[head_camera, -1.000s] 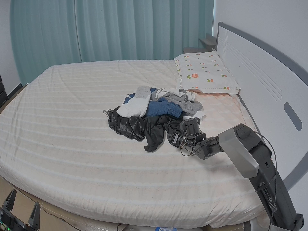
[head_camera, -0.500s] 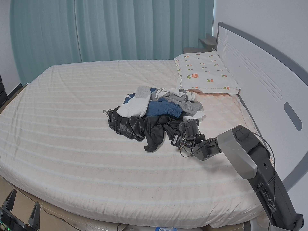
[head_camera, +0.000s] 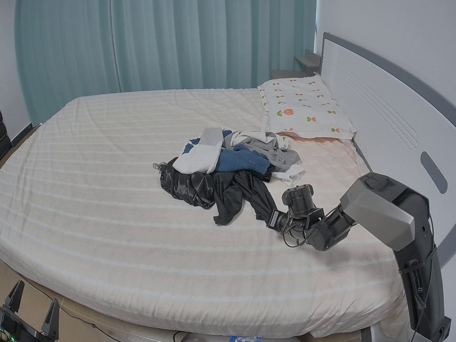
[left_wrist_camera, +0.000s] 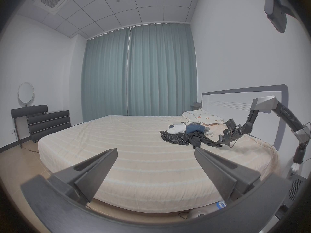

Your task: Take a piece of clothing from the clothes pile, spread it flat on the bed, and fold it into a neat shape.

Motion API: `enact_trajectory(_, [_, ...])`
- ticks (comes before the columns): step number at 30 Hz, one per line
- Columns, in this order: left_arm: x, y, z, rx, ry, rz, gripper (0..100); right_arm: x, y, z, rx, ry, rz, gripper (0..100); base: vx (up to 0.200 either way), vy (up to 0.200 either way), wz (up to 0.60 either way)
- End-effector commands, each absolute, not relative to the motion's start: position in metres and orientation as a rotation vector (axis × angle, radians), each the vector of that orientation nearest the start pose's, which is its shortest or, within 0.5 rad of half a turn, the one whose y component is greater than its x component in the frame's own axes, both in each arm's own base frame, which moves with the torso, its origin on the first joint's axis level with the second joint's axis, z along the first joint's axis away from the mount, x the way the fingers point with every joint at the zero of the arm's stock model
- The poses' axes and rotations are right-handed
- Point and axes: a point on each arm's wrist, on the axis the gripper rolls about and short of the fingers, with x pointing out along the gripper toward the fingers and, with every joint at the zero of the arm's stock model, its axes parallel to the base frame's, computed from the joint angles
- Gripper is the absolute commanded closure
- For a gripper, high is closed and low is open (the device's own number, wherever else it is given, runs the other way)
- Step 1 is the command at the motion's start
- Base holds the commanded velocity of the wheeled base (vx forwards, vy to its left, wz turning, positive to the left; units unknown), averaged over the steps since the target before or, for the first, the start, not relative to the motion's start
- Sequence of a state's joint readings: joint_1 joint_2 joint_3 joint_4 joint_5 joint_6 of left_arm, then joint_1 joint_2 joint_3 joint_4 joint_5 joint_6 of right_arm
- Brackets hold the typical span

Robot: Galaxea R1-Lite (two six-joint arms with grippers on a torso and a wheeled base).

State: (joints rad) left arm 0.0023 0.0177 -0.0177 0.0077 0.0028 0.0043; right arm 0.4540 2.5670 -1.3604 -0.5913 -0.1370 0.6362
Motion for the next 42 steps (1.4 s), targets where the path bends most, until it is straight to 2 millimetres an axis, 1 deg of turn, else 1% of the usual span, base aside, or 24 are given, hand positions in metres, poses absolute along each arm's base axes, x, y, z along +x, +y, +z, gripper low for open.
enact_trajectory(1, [-0.023, 0.000, 0.075, 0.011, 0.006, 0.002, 0, 0.341, 0.170, 0.030, 0.506, 0.546, 0.195, 100, 0.000, 0.000, 0.00])
enact_trajectory(4, [-0.023, 0.000, 0.075, 0.023, 0.005, 0.001, 0, 0.315, 0.165, 0.034, 0.505, 0.546, 0.214, 100, 0.000, 0.000, 0.00])
enact_trajectory(5, [-0.023, 0.000, 0.075, 0.023, 0.005, 0.001, 0, 0.315, 0.165, 0.034, 0.505, 0.546, 0.214, 100, 0.000, 0.000, 0.00])
enact_trajectory(6, [-0.023, 0.000, 0.075, 0.023, 0.006, 0.011, 0, 0.301, 0.165, 0.037, 0.508, 0.547, 0.226, 100, 0.000, 0.000, 0.00])
enact_trajectory(9, [-0.023, 0.000, 0.075, 0.018, 0.005, 0.012, 0, 0.279, 0.167, 0.043, 0.541, 0.552, 0.255, 100, 0.000, 0.000, 0.00])
enact_trajectory(13, [-0.023, 0.000, 0.075, 0.017, 0.000, 0.011, 0, 0.271, 0.165, 0.042, 0.553, 0.557, 0.256, 100, 0.000, 0.000, 0.00])
enact_trajectory(14, [-0.030, 0.000, 0.108, -0.026, -0.130, -0.008, 0, 0.264, 0.160, 0.040, 0.549, 0.566, 0.249, 100, 0.000, 0.000, 0.00])
enact_trajectory(15, [-0.031, 0.000, 0.115, -0.040, -0.149, -0.011, 0, 0.263, 0.160, 0.040, 0.549, 0.566, 0.249, 100, 0.000, 0.000, 0.00])
enact_trajectory(16, [-0.031, 0.000, 0.115, -0.040, -0.149, -0.011, 0, 0.263, 0.160, 0.040, 0.549, 0.566, 0.249, 100, 0.000, 0.000, 0.00])
enact_trajectory(17, [-0.018, 0.000, 0.154, -0.133, -0.083, -0.055, 0, 0.256, 0.154, 0.043, 0.556, 0.558, 0.252, 100, 0.000, 0.000, 0.00])
enact_trajectory(21, [0.037, -0.004, 0.162, -0.140, 0.192, -0.127, 0, 0.245, 0.148, 0.043, 0.566, 0.555, 0.252, 100, 0.000, 0.000, 0.00])
enact_trajectory(23, [0.056, -0.005, 0.165, -0.137, 0.221, -0.141, 0, 0.243, 0.146, 0.041, 0.566, 0.555, 0.251, 100, 0.000, 0.000, 0.00])
enact_trajectory(24, [0.077, -0.007, 0.168, -0.136, 0.229, -0.160, 0, 0.242, 0.145, 0.041, 0.568, 0.551, 0.250, 100, 0.000, 0.000, 0.00])
enact_trajectory(26, [0.097, -0.012, 0.164, -0.138, 0.276, -0.198, 0, 0.239, 0.143, 0.040, 0.567, 0.557, 0.247, 100, 0.000, 0.000, 0.00])
enact_trajectory(30, [0.140, -0.030, 0.137, -0.156, 0.525, -0.253, 0, 0.236, 0.141, 0.042, 0.568, 0.556, 0.245, 100, 0.000, 0.000, 0.00])
enact_trajectory(32, [0.165, -0.038, 0.129, -0.158, 0.609, -0.262, 0, 0.233, 0.140, 0.043, 0.568, 0.558, 0.248, 100, 0.000, 0.000, 0.00])
enact_trajectory(35, [0.207, -0.052, 0.127, -0.234, 0.665, -0.248, 0, 0.230, 0.139, 0.049, 0.573, 0.541, 0.256, 100, 0.000, 0.000, 0.00])
enact_trajectory(36, [0.211, -0.055, 0.127, -0.246, 0.669, -0.250, 0, 0.230, 0.138, 0.050, 0.574, 0.538, 0.255, 100, 0.000, 0.000, 0.00])
enact_trajectory(37, [0.229, -0.069, 0.125, -0.321, 0.700, -0.254, 0, 0.229, 0.136, 0.054, 0.580, 0.528, 0.256, 100, 0.000, 0.000, 0.00])
enact_trajectory(38, [0.229, -0.069, 0.125, -0.321, 0.700, -0.254, 0, 0.229, 0.136, 0.054, 0.580, 0.528, 0.256, 100, 0.000, 0.000, 0.00])
enact_trajectory(39, [0.252, -0.085, 0.117, -0.392, 0.748, -0.246, 0, 0.228, 0.135, 0.054, 0.580, 0.527, 0.255, 100, 0.000, 0.000, 0.00])
enact_trajectory(40, [0.263, -0.093, 0.112, -0.415, 0.765, -0.241, 0, 0.229, 0.135, 0.053, 0.580, 0.532, 0.253, 100, 0.000, 0.000, 0.00])
enact_trajectory(41, [0.275, -0.100, 0.107, -0.428, 0.779, -0.231, 0, 0.229, 0.136, 0.052, 0.578, 0.536, 0.253, 100, 0.000, 0.000, 0.00])
enact_trajectory(42, [0.276, -0.102, 0.106, -0.429, 0.781, -0.231, 0, 0.229, 0.136, 0.052, 0.578, 0.536, 0.253, 100, 0.000, 0.000, 0.00])
